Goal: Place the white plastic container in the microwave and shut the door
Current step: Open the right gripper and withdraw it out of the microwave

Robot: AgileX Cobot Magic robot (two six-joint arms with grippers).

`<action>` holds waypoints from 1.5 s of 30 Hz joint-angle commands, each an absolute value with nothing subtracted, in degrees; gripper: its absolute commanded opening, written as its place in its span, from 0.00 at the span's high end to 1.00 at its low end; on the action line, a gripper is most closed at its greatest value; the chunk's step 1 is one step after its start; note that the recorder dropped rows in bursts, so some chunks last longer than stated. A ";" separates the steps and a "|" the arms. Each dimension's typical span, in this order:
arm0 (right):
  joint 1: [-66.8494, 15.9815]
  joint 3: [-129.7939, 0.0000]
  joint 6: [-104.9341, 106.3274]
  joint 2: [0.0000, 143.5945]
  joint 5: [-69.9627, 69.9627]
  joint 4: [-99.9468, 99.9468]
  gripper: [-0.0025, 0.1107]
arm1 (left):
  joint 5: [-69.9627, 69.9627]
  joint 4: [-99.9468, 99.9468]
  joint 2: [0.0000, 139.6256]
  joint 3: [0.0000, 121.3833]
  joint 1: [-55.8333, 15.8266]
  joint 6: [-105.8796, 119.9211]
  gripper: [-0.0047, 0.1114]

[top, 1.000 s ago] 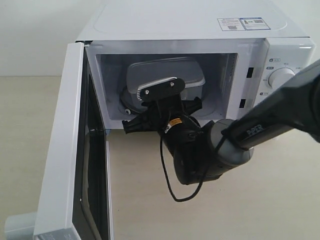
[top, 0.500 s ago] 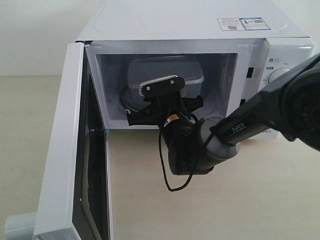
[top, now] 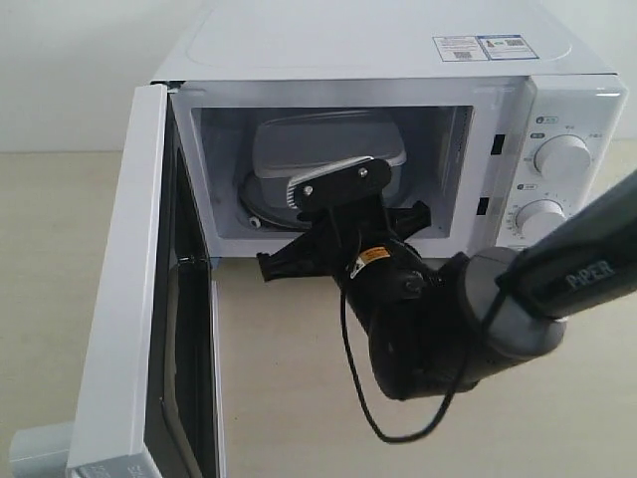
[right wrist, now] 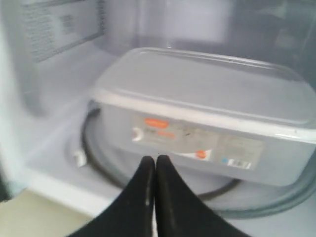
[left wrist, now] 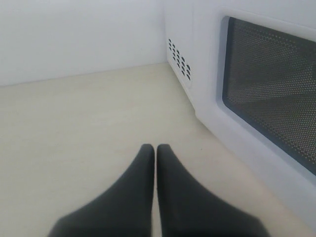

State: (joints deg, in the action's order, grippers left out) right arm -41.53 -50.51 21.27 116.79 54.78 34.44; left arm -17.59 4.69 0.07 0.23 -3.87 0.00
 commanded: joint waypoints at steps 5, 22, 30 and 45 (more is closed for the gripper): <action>-48.19 -40.76 23.77 102.83 48.45 43.20 0.98 | -17.58 5.00 0.00 0.00 -3.60 0.00 0.93; -48.19 -39.43 42.33 73.72 -9.30 52.04 0.98 | -17.58 5.00 0.00 0.00 -3.60 0.00 0.93; -48.19 -39.43 42.33 70.99 -9.19 52.04 0.98 | -17.58 5.00 0.00 0.00 -3.60 0.00 0.93; -47.29 -39.43 45.02 67.76 -8.63 50.76 0.98 | -17.58 5.00 0.00 0.00 -3.60 0.00 0.93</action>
